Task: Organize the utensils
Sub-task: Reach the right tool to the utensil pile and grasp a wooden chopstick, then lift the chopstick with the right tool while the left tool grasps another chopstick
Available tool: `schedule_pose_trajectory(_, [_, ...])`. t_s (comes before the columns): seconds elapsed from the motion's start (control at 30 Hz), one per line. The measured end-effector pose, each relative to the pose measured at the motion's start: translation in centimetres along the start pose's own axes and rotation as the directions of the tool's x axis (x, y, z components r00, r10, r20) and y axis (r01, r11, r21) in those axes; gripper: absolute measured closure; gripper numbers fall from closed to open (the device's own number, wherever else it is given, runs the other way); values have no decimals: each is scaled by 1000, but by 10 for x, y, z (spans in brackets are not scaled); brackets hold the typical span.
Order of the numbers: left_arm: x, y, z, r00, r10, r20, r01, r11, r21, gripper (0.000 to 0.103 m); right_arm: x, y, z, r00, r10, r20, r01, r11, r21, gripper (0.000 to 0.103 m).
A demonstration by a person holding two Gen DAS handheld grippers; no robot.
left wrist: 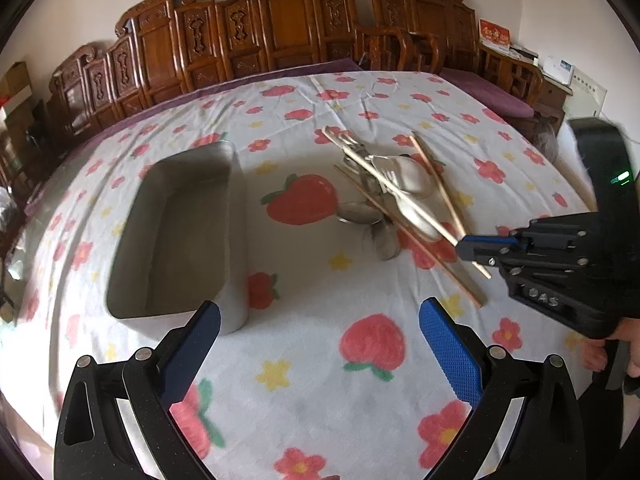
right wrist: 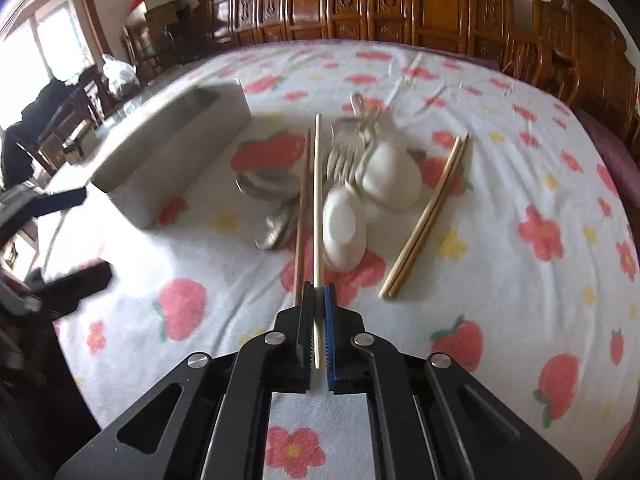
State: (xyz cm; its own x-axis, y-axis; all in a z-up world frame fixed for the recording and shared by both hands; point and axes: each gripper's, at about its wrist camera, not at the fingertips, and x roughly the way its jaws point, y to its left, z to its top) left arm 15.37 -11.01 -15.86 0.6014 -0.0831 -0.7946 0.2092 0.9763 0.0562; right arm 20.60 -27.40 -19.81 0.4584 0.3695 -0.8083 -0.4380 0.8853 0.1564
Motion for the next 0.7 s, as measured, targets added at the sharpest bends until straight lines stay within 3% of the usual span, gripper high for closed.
schedule_pose_trajectory(0.3, [24,-28,16,998,-53,-37,54,998,22,7,-32,-24,12,997,-49,66,47,998,34,97])
schedule_pose_trajectory(0.47, [38,-44,26,995,-79,-68,80,997,11,18,-37,-37,12,995,-63,77,58,997,57,97])
schedule_pose_trajectory(0.7, [66,-59,30,984,-113,-138,106,993,-57,43,-46,-56,12,993,-77,90,68,992,108,97])
